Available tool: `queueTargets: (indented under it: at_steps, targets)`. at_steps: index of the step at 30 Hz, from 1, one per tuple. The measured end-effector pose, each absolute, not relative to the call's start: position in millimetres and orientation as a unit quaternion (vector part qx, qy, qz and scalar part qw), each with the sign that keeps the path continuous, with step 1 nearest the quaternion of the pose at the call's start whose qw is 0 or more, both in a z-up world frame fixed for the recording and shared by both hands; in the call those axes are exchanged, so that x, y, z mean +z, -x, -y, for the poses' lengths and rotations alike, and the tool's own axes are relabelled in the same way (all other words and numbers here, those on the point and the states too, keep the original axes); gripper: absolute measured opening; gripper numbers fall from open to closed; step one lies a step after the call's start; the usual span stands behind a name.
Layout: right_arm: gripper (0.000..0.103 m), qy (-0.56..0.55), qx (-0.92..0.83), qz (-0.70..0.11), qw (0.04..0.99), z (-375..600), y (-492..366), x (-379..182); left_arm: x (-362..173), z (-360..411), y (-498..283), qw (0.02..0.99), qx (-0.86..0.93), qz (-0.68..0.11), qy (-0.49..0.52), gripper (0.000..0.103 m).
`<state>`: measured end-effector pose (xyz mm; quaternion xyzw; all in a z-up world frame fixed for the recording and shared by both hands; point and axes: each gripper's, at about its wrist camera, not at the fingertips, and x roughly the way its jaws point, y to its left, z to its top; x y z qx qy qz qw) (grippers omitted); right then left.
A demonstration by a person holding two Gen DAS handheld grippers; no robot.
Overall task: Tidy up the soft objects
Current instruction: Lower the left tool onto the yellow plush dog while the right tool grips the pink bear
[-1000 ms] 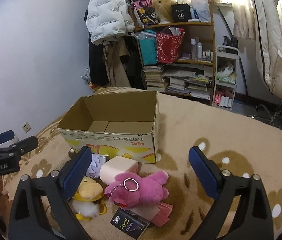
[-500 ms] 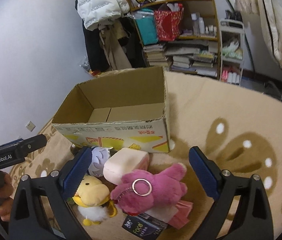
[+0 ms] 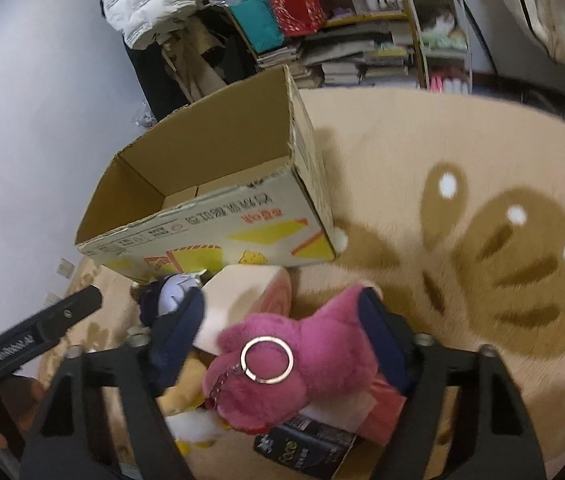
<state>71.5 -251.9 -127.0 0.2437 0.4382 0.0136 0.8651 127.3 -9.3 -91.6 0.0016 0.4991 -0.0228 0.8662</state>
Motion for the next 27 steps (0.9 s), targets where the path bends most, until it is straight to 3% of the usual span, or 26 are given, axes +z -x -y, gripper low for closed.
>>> queueTargets:
  at_steps: [1, 4, 11, 14, 16, 27]
  targets:
    - [0.065, -0.252, 0.014, -0.442, 0.861, 253, -71, -129, -93, 9, -127, 0.865, -0.021, -0.501, 0.0, 0.103]
    - [0.058, -0.267, 0.014, -0.448, 0.853, 256, -69, -134, -98, 11, -125, 0.862, -0.023, -0.507, 0.0, 0.103]
    - [0.058, -0.297, 0.009, -0.463, 0.835, 264, -69, -143, -110, 22, -117, 0.85, -0.035, -0.526, -0.015, 0.103]
    - [0.062, -0.31, 0.009, -0.465, 0.829, 271, -67, -148, -114, 27, -115, 0.846, -0.041, -0.531, -0.024, 0.103]
    - [0.073, -0.319, 0.007, -0.474, 0.821, 274, -67, -153, -116, 32, -112, 0.844, -0.048, -0.533, -0.03, 0.103]
    - [0.081, -0.335, 0.011, -0.489, 0.805, 275, -70, -164, -129, 55, -103, 0.832, -0.085, -0.545, -0.059, 0.103]
